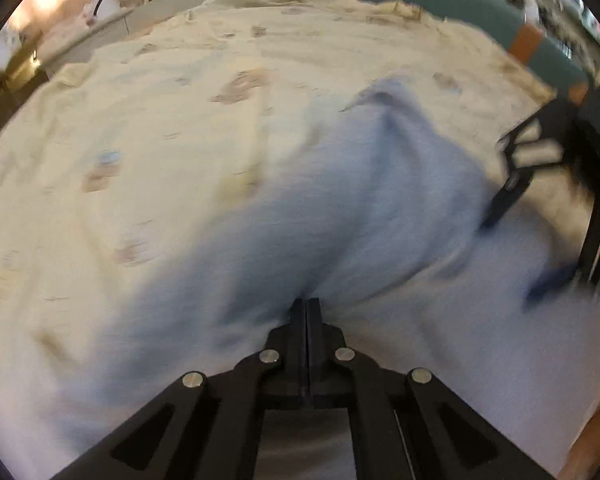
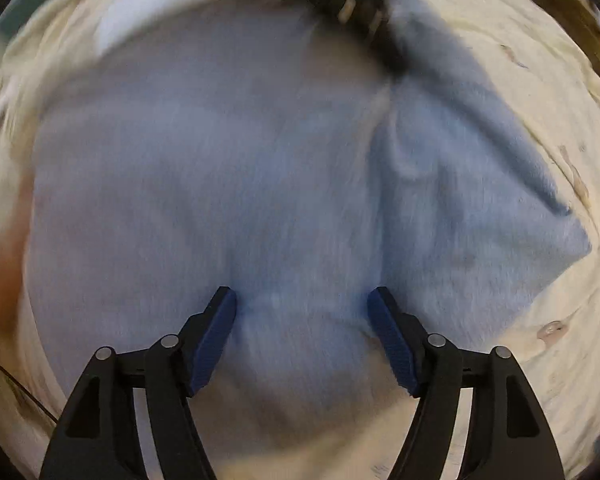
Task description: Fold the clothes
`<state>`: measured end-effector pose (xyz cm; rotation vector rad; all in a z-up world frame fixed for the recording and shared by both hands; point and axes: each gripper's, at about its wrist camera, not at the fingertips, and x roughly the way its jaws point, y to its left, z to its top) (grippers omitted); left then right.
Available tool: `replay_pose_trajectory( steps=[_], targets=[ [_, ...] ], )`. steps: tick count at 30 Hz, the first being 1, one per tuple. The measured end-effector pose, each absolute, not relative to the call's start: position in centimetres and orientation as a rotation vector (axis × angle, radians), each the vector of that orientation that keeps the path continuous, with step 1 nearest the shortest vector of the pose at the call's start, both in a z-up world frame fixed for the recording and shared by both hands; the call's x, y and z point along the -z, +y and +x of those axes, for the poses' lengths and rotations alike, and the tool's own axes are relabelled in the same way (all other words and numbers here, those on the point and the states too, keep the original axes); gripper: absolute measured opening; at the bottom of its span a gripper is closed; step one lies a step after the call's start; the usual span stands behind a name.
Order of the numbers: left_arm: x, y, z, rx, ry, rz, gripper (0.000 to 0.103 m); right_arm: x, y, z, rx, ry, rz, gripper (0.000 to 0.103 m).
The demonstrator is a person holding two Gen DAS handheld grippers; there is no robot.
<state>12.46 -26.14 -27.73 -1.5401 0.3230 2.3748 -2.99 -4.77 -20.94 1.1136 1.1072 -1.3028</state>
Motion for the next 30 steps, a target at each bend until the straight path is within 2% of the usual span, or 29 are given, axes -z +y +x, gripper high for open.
replay_pose_trajectory(
  steps=[4, 6, 10, 11, 13, 18, 22, 25, 28, 30],
  targets=[
    [27.5, -27.0, 12.6, -2.378, 0.490, -1.562, 0.003, 20.7, -2.1, -4.1, 1.208, 1.143, 1.212, 0.078],
    [27.1, -27.6, 12.8, -2.414, 0.501, -1.567, 0.003, 20.2, -1.1, -4.4, 1.185, 1.156, 1.233, 0.078],
    [24.9, -25.4, 15.0, -2.416, 0.504, -1.478, 0.003, 16.0, -1.5, -4.8, 1.274, 1.067, 1.097, 0.078],
    [24.3, -23.7, 16.3, -2.369, 0.523, -1.416, 0.005, 14.8, -2.1, -4.7, 1.294, 1.016, 1.061, 0.078],
    [23.8, -20.6, 19.1, -2.268, 0.607, -1.308, 0.008, 14.4, -3.6, -3.5, 1.273, 1.027, 0.994, 0.078],
    [29.4, -17.9, 24.1, -2.033, 0.851, -1.400, 0.008, 17.8, -5.4, 0.0, 1.118, 1.161, 0.927, 0.079],
    [29.1, -22.9, 26.7, -2.013, 0.710, -1.524, 0.008, 18.9, -1.6, -0.9, 1.030, 1.238, 0.946, 0.082],
    [27.5, -23.6, 28.3, -2.027, 0.766, -1.525, 0.008, 17.8, 2.0, -2.0, 1.043, 1.294, 1.005, 0.082],
    [24.9, -23.1, 28.1, -2.147, 0.688, -1.449, 0.008, 15.5, 1.6, -1.3, 1.098, 1.193, 0.999, 0.082],
    [23.8, -22.1, 27.0, -2.255, 0.545, -1.399, 0.012, 14.1, 0.8, -0.5, 1.127, 1.118, 0.989, 0.082]
  ],
)
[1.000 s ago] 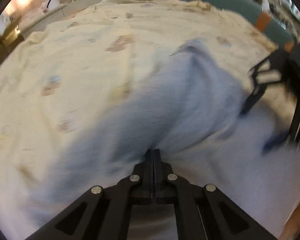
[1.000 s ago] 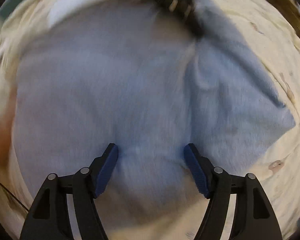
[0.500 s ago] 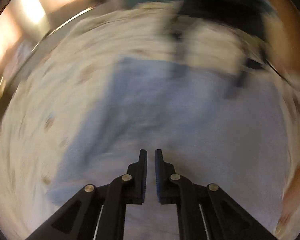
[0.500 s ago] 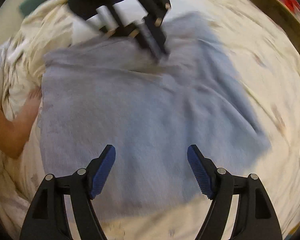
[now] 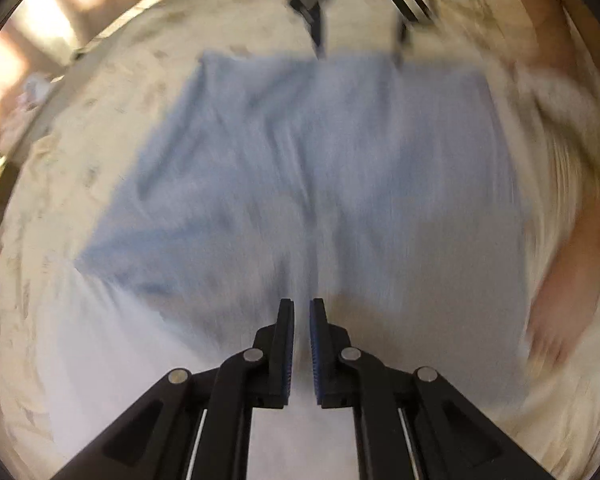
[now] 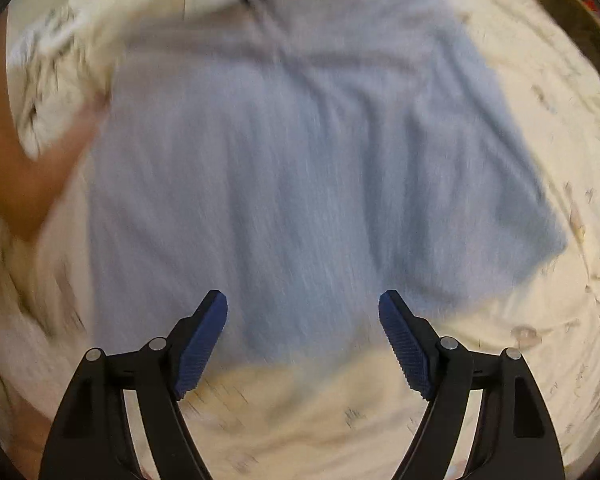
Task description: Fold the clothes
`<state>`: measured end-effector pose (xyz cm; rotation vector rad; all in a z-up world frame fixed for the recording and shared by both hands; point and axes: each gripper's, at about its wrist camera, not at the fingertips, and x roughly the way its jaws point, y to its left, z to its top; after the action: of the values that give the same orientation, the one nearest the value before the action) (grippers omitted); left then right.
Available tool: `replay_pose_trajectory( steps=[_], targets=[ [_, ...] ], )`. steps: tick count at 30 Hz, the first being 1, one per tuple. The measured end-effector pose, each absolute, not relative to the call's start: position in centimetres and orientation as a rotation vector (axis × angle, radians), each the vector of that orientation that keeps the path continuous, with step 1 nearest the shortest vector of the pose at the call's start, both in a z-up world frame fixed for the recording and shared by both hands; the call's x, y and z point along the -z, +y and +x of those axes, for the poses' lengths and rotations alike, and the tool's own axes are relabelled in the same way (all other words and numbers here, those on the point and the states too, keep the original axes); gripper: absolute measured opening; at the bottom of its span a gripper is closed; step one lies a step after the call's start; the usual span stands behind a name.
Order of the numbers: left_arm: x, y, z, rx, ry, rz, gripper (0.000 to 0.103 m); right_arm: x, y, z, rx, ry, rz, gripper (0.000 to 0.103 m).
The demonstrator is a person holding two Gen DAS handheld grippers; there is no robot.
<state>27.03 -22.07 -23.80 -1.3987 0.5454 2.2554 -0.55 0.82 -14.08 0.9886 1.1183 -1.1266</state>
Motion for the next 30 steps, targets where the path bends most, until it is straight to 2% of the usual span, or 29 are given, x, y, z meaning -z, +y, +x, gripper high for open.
replay_pose_trajectory(
  steps=[2, 3, 6, 8, 11, 16, 18, 20, 24, 28, 30],
  targets=[
    [24.3, -20.4, 26.1, -2.278, 0.382, -1.387, 0.043, 13.0, -0.2, 0.4, 1.149, 1.040, 0.981, 0.082],
    [25.7, -19.0, 25.8, -2.254, 0.328, -1.431, 0.046, 13.3, -1.1, 1.4, 1.145, 1.008, 0.993, 0.082],
    [30.2, -17.1, 27.6, -2.258, 0.306, -1.589, 0.047, 15.8, -1.7, 3.3, 1.137, 1.023, 1.055, 0.083],
    [30.7, -17.9, 29.7, -2.305, 0.256, -1.605, 0.046, 17.0, 0.3, 3.9, 1.144, 1.079, 1.053, 0.084],
    [30.8, -20.9, 33.1, -2.340, 0.063, -1.710, 0.046, 16.4, 4.3, 2.8, 1.184, 1.025, 1.109, 0.084],
    [28.3, -25.9, 36.5, -2.502, -0.492, -1.635, 0.046, 16.0, 7.1, 2.7, 1.235, 1.009, 1.185, 0.088],
    [27.2, -28.3, 38.5, -2.641, -0.737, -1.497, 0.048, 16.2, 6.5, 3.2, 1.251, 1.006, 1.229, 0.100],
    [27.4, -30.8, 40.8, -2.756, -1.006, -1.345, 0.061, 16.4, 6.2, 4.0, 1.272, 1.037, 1.230, 0.103],
    [29.2, -32.3, 42.3, -2.661, -1.354, -1.297, 0.064, 15.8, 7.1, 4.3, 1.297, 1.022, 1.210, 0.103],
    [30.8, -29.4, 40.0, -2.583, -1.389, -1.347, 0.064, 15.2, 7.6, 4.4, 1.305, 1.021, 1.211, 0.103],
    [30.0, -29.5, 41.0, -2.488, -1.396, -1.389, 0.064, 14.8, 7.9, 4.5, 1.310, 1.023, 1.214, 0.103]
  ],
)
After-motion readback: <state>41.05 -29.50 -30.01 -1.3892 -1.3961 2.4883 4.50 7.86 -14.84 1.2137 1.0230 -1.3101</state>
